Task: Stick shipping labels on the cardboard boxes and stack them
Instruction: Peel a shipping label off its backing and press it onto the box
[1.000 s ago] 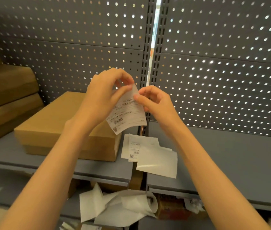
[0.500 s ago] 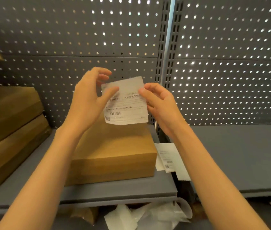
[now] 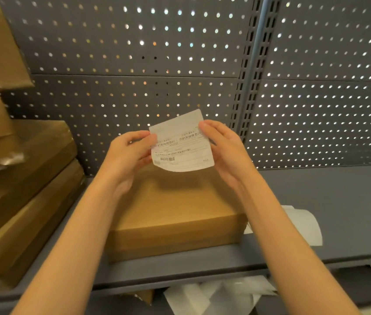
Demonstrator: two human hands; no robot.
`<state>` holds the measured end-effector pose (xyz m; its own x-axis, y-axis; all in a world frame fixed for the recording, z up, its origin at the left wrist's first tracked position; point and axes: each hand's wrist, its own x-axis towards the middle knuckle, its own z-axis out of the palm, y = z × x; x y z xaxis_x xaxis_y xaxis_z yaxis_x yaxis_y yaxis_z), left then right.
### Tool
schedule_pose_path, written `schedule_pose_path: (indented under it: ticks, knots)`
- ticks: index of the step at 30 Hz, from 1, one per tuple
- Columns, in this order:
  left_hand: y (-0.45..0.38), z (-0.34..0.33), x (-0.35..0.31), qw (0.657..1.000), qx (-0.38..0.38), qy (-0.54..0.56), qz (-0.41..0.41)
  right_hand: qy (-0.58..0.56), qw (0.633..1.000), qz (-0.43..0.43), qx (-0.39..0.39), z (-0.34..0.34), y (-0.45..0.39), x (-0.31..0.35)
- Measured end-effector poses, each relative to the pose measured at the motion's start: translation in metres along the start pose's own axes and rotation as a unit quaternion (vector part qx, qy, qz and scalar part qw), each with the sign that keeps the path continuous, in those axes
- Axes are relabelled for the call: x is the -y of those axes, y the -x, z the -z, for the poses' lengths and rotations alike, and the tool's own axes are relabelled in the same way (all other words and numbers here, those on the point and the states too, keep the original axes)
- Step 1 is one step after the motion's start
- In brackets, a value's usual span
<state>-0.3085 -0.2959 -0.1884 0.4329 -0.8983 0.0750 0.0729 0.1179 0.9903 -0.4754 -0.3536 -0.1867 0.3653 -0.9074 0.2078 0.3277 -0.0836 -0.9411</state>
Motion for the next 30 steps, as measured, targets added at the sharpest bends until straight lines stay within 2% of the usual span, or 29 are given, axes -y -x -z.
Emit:
schedule_pose_path:
  ticks: [5,13,17,22,30]
  knots:
    - [-0.002,0.005,0.002,0.999,-0.022,0.024,0.018,0.01,0.999,-0.033,-0.017,-0.002,-0.004,-0.005]
    - [-0.007,0.007,0.014,0.997,-0.061,-0.056,0.011,0.206,0.972,-0.062,-0.097,0.003,-0.01,-0.027]
    - [-0.011,0.007,0.021,0.991,-0.105,-0.086,0.019,0.277,0.951,-0.07,-0.121,0.004,-0.014,-0.033]
    - [-0.017,0.009,0.028,0.984,-0.099,-0.145,0.044,0.36,0.927,-0.044,-0.094,0.002,-0.02,-0.033]
    - [-0.023,0.01,0.035,0.967,-0.094,-0.236,0.022,0.438,0.896,-0.03,-0.067,0.003,-0.023,-0.042]
